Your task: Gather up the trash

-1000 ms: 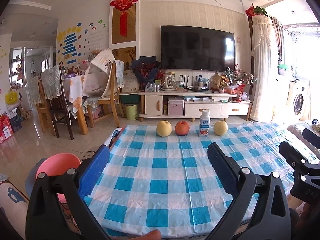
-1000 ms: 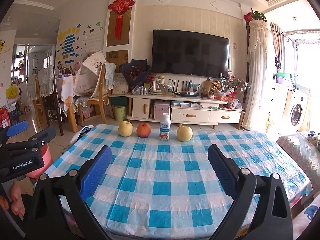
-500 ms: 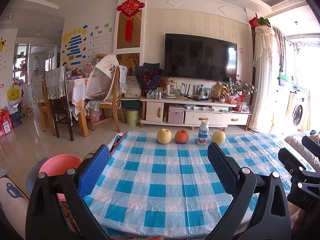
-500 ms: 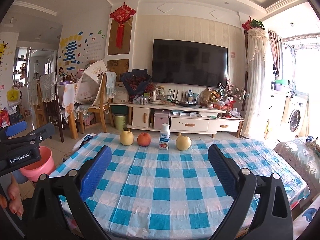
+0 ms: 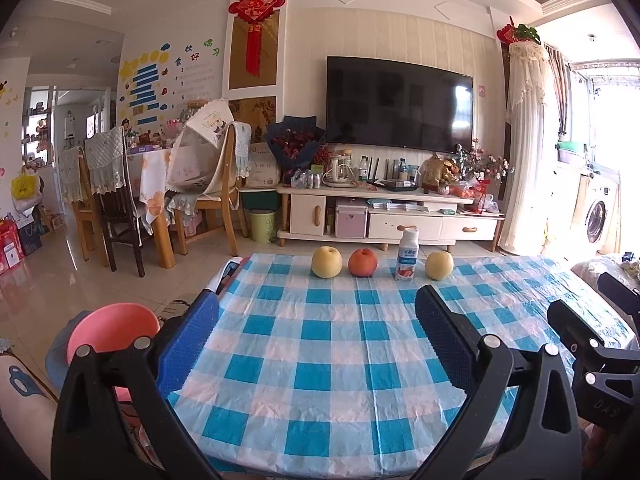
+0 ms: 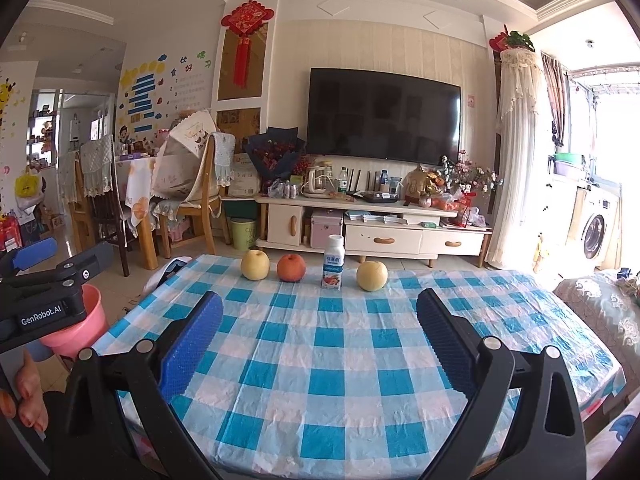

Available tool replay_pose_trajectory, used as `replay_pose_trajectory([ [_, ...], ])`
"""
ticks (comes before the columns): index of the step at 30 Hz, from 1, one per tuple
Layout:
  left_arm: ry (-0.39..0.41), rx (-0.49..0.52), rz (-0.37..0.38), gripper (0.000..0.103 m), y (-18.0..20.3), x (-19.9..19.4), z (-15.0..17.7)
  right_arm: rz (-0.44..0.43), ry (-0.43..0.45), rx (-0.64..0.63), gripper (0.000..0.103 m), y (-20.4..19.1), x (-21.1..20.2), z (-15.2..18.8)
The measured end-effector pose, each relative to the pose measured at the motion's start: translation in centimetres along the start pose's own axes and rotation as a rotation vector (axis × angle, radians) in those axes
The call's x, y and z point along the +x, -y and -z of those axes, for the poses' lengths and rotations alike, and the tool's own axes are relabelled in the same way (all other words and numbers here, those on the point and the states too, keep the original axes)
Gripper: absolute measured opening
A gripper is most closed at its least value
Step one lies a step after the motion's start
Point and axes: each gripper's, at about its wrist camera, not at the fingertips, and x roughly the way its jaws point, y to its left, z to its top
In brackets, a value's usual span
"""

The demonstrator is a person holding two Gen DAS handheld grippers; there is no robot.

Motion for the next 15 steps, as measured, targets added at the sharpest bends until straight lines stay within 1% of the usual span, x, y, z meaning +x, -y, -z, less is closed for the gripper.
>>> replay_pose_trajectory([
  [3,-0.027,0.018,0.003,0.099,0.6,1.6,0.6,-0.01,-0.029,0.007,0.096,0.0,1.6,0.6],
  [6,-0.076,0.03,0.004,0.099,1.3,4.0,1.6,-0.022,-0.073,0.021,0.096,0.3,4.0,1.5],
  [10,-0.16,0.042,-0.014,0.099,2.4,8.3,3.1,-0.037,-0.142,0.051,0.096,1.1,8.1,2.4],
  [15,-0.289,0.025,-0.057,0.099,3.6,15.4,5.5,-0.011,-0.256,0.057,0.096,2.5,15.0,3.9],
])
